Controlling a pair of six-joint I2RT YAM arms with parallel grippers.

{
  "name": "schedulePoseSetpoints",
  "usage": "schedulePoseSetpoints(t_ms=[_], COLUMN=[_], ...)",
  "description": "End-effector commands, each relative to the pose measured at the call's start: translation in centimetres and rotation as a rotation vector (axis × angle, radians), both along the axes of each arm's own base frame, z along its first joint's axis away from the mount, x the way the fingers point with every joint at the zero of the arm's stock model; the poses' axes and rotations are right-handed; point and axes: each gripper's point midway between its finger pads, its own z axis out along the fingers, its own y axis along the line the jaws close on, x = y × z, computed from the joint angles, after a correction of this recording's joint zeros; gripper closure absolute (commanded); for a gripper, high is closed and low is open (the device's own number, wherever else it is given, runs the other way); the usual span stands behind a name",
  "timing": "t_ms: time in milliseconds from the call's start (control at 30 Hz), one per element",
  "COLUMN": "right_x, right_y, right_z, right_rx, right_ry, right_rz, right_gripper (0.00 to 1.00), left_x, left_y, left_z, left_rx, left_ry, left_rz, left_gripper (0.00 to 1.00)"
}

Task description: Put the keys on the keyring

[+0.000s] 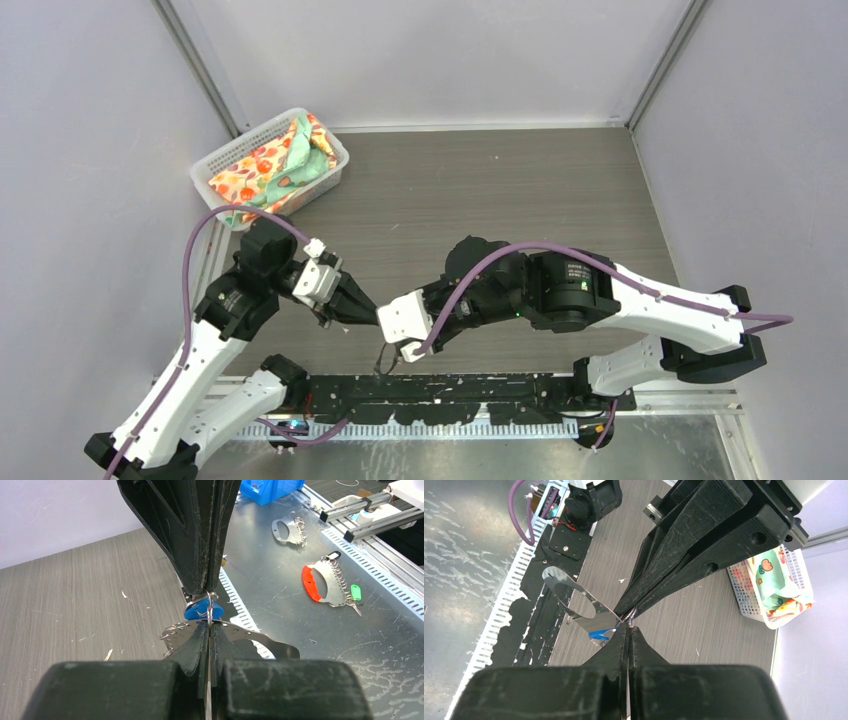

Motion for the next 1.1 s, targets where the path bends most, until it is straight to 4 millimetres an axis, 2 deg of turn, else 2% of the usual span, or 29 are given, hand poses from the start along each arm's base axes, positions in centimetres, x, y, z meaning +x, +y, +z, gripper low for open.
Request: schedulePoseSetpoints(t_ms=[0,300,633,900,1067], right_x=[0.3,1.1,2.0,3.2,3.1], right_y=[0.3,0.3,1.7,2.3,2.6], right_z=[3.4,3.2,3.6,2.4,1.9], right_rx=[0.112,0.115,0.140,0.113,0.108], right_ry=[-0.024,-0.035,-0.020,0.011,0.031], right_rz=[-0.022,-0.063,-0.090,-0.134,-0.129], right_gripper=[0.99,0.99,0.99,0.99,0.99], left_x=[-0.5,-0.7,-0.6,-0.8,-0.6], left_y=[0.2,0.2,0.2,0.3,0.3], left_z=[1.7,2.0,2.1,2.0,1.8], left_rx=[-0.037,-0.043,-0.044,-0.050,-0.047], left_ry=[-0.057,-0.065,-0.070,-0.083,-0.092], left_rz=[-0.027,-0.035,-0.033,-0.031,-0.015], left_gripper=[1.00,1.00,1.00,1.00,1.00])
